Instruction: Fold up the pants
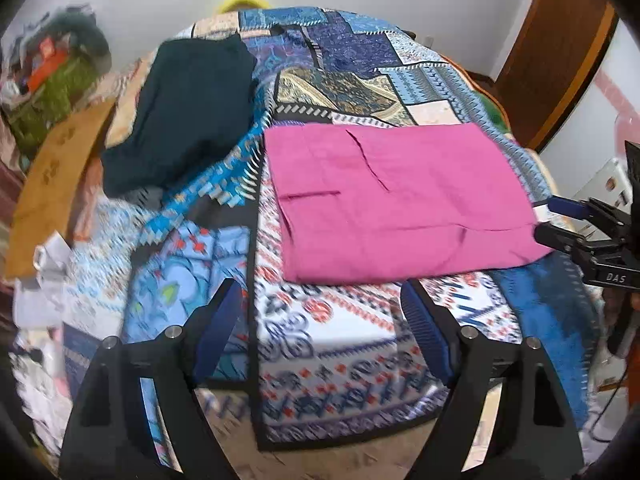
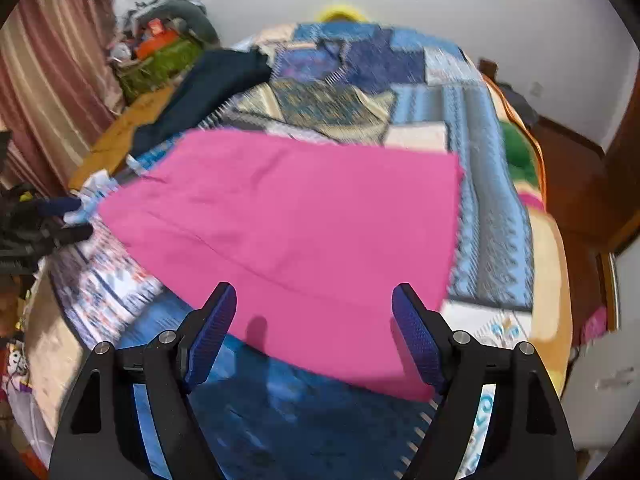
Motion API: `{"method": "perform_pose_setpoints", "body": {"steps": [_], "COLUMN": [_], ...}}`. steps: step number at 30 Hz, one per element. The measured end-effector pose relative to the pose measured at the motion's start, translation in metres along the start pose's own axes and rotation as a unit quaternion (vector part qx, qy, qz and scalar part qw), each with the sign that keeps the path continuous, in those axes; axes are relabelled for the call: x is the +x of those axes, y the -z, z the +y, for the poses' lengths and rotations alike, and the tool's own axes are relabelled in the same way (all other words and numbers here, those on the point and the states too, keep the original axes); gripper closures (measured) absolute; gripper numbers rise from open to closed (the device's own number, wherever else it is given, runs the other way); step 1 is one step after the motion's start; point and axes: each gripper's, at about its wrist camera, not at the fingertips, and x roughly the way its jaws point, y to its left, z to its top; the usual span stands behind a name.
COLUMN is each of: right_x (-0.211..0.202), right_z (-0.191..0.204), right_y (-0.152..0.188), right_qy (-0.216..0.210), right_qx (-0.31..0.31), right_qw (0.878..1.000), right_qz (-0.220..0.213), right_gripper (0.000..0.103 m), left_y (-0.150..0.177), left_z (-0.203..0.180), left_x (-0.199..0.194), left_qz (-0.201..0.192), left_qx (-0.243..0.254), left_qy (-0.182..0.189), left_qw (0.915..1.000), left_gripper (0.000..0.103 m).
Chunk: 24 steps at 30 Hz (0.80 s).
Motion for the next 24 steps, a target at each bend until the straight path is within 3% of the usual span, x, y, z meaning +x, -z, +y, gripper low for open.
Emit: {"method": "perform_pose_setpoints", "body": {"steps": [5, 9, 16, 18, 24], "right_x": [0.011, 0.036, 0.061, 0.062, 0.065], "right_z": [0.023, 0.036, 0.035, 0.033, 0.032], "right_y": [-0.015, -0.016, -0.009, -0.008, -0.004], "right_qy": [-0.025, -0.014, -0.025, -0.033, -0.047], "right_qx": [-0.018, -0.041, -0.042, -0.038, -0.026], "right_qw": [0.999, 0.999, 0.998, 0.998, 0.998], "right_qz": [-0.019, -0.005, 0.032, 0.038, 0.044], "right_gripper": [0.026, 0.026, 0.026, 0.026, 0.026], "left_y": [0.007, 0.006, -0.008, -0.013, -0.03], "left_z": [-0.009, -0.011, -0.007, -0.01, -0.013], "left_x": [0.01, 0.018, 0.034, 0.04, 0.055], "left_qz": [0.015, 0.021, 0.044, 0.049, 0.056], "left_qx": [-0.007, -0.015, -0.047, -0.055, -0.068], "left_qy": [0.04, 0.054, 0.134, 0.144, 0.137], "left_qw": [0.9991, 0.9982, 0.9889, 0.9868, 0.9866], "left_gripper": [0.022, 0.021, 0.012, 0.008, 0.008]}}
